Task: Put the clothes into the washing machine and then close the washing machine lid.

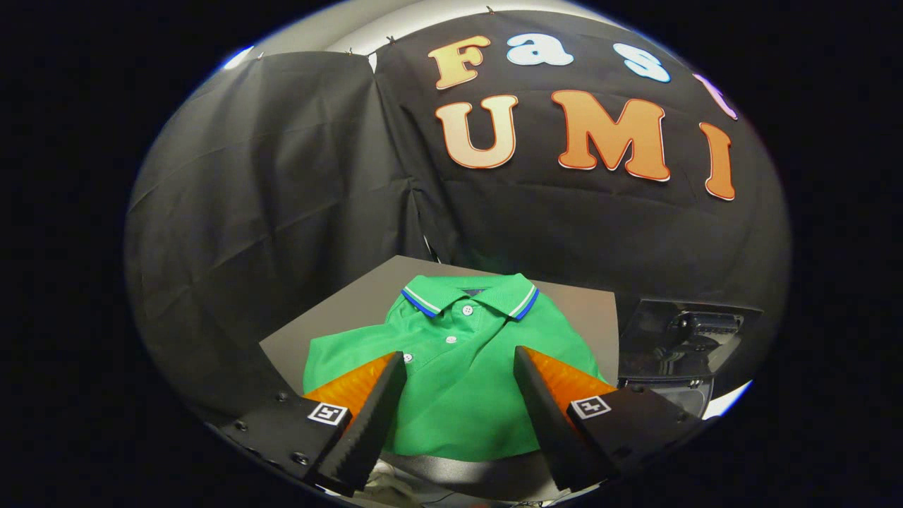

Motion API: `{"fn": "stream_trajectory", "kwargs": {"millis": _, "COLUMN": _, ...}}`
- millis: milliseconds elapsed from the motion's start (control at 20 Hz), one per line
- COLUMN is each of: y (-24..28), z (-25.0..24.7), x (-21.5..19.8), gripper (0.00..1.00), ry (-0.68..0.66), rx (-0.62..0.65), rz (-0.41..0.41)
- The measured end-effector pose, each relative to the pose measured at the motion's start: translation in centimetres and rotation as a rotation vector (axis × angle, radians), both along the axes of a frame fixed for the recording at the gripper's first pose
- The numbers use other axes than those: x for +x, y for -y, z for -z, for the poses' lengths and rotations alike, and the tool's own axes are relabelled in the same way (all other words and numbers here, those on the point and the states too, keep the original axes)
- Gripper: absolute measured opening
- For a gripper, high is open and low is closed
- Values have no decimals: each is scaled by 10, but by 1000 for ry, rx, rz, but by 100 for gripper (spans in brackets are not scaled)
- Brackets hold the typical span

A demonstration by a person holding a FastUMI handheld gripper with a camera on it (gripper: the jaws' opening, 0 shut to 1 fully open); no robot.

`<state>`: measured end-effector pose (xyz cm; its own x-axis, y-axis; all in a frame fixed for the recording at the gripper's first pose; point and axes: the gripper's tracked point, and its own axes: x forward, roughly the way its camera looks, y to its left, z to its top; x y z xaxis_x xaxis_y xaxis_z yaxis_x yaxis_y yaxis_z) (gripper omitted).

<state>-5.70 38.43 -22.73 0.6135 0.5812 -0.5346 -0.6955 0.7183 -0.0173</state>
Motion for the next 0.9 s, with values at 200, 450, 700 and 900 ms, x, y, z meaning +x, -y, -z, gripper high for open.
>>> {"fn": "stream_trajectory", "kwargs": {"millis": 200, "y": 0, "z": 12, "x": -2, "gripper": 99, "ry": -27, "rx": -31, "rz": 23}}
{"fn": "stream_trajectory", "kwargs": {"millis": 450, "y": -9, "z": 20, "x": -2, "gripper": 99, "ry": -9, "rx": -29, "rz": 47}}
{"fn": "stream_trajectory", "kwargs": {"millis": 700, "y": -38, "z": 32, "x": 0, "gripper": 83, "ry": -20, "rx": 13, "rz": -23}}
{"fn": "stream_trajectory", "kwargs": {"millis": 900, "y": -53, "z": 39, "x": 5, "gripper": 55, "ry": -38, "rx": 13, "rz": -63}}
